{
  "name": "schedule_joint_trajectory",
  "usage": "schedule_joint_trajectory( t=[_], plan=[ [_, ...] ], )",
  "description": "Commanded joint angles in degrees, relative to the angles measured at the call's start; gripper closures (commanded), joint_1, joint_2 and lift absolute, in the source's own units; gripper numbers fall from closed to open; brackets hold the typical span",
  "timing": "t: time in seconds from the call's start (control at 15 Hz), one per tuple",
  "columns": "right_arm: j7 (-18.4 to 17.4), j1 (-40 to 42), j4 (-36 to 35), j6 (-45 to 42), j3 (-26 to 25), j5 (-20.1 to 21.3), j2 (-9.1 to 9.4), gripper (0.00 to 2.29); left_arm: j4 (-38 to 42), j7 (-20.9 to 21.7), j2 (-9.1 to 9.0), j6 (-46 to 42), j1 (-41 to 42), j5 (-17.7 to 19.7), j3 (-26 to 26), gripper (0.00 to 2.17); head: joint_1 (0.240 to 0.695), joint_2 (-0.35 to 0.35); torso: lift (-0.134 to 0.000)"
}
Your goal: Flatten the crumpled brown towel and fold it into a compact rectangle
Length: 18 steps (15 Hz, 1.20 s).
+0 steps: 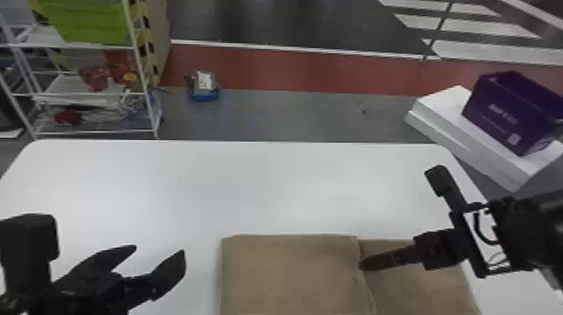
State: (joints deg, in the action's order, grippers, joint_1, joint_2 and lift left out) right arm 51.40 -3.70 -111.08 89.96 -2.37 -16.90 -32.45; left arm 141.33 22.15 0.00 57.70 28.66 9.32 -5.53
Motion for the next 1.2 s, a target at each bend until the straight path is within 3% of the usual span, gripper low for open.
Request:
schedule_joint_trajectory(
  t=[0.0, 0.27, 1.13],
  plan=[
    [0.28, 0.09, -0.46, 0.12, 0.17, -0.24, -1.04, 0.80, 0.17, 0.00, -0.15, 0.10, -0.01, 0.00, -0.01, 0.07, 0.695, -0.157, -0.124],
    [0.36, -0.34, -0.46, 0.12, 2.89, 1.52, -2.00, 0.80, 0.26, 0.09, -0.15, 0.27, 0.08, 0.00, -0.18, 0.07, 0.695, -0.167, -0.124],
    [0.36, -1.84, 0.16, 0.12, 7.38, 4.77, -1.12, 0.83, -0.09, 0.71, -0.15, -0.08, 0.26, 0.53, -0.97, 0.07, 0.695, -0.143, -0.124]
  ],
)
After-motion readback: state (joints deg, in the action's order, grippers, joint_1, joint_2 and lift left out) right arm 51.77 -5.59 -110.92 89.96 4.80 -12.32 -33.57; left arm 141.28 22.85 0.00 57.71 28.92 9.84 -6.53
